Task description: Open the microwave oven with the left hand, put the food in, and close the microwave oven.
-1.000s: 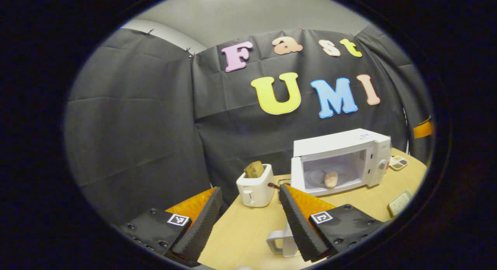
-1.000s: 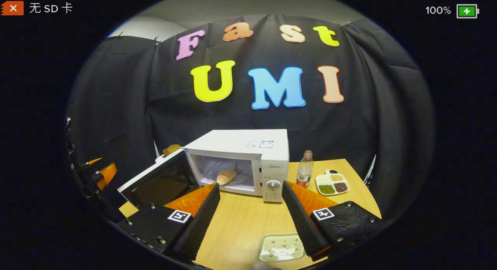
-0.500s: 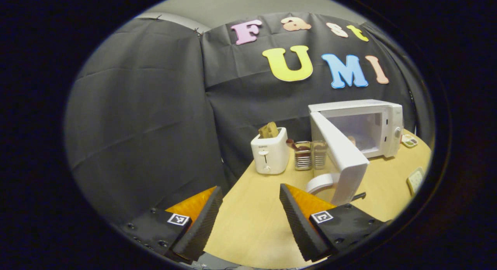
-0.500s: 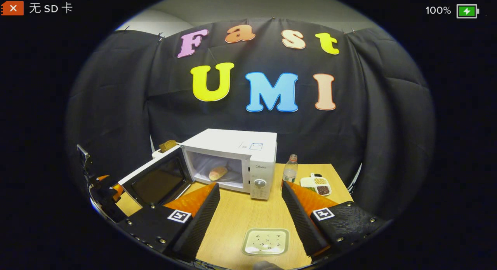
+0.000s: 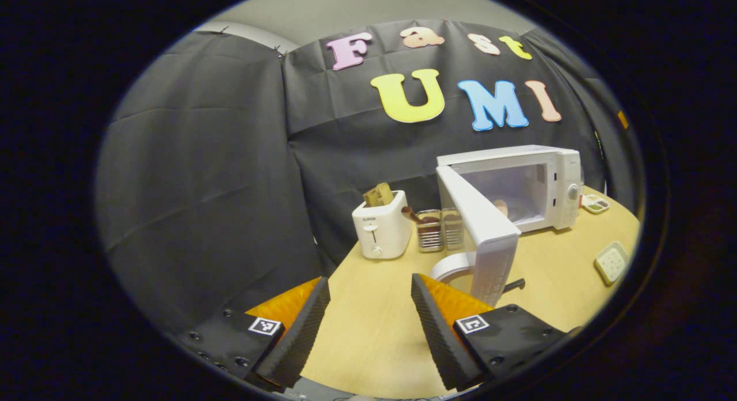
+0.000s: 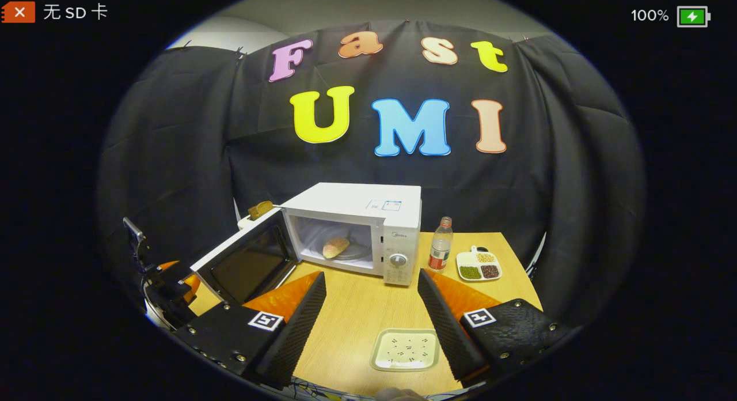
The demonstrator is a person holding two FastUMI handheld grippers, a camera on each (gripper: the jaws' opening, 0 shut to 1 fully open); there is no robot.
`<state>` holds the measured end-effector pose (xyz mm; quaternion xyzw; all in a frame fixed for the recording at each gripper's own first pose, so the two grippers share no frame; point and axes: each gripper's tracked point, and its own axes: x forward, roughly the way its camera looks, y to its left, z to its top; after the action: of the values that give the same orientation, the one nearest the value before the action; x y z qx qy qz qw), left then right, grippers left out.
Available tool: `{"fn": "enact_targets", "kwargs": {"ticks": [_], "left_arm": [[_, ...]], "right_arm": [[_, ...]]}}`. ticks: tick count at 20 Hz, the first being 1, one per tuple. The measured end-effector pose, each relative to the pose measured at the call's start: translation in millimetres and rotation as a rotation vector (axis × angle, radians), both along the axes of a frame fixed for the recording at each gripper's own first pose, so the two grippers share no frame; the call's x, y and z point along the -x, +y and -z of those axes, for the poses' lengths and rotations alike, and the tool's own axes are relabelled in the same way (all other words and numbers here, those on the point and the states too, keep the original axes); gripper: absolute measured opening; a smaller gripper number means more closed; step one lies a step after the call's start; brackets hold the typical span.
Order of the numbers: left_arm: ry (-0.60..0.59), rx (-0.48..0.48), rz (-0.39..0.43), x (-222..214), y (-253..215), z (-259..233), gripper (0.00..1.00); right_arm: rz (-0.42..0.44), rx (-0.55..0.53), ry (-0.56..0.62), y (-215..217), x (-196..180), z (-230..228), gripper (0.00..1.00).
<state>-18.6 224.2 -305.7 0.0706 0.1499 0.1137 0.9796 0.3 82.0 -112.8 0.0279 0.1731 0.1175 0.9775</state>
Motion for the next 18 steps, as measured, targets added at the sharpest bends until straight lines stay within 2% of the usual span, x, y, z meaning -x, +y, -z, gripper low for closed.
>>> {"fn": "enact_targets", "kwargs": {"ticks": [5, 7, 18], "left_arm": [[0.014, 0.056, 0.078, -5, -59, 5, 0.94], [0.008, 0.078, 0.139, -10, -93, 4, 0.95], [-0.008, 0.059, 0.365, -52, -222, -8, 0.95]], "right_arm": [[0.016, -0.019, 0.016, -11, 1, 4, 0.98], [0.035, -0.031, 0.013, -19, 0, 2, 0.98], [0.113, -0.028, 0.038, -60, 6, 9, 0.98]]}}
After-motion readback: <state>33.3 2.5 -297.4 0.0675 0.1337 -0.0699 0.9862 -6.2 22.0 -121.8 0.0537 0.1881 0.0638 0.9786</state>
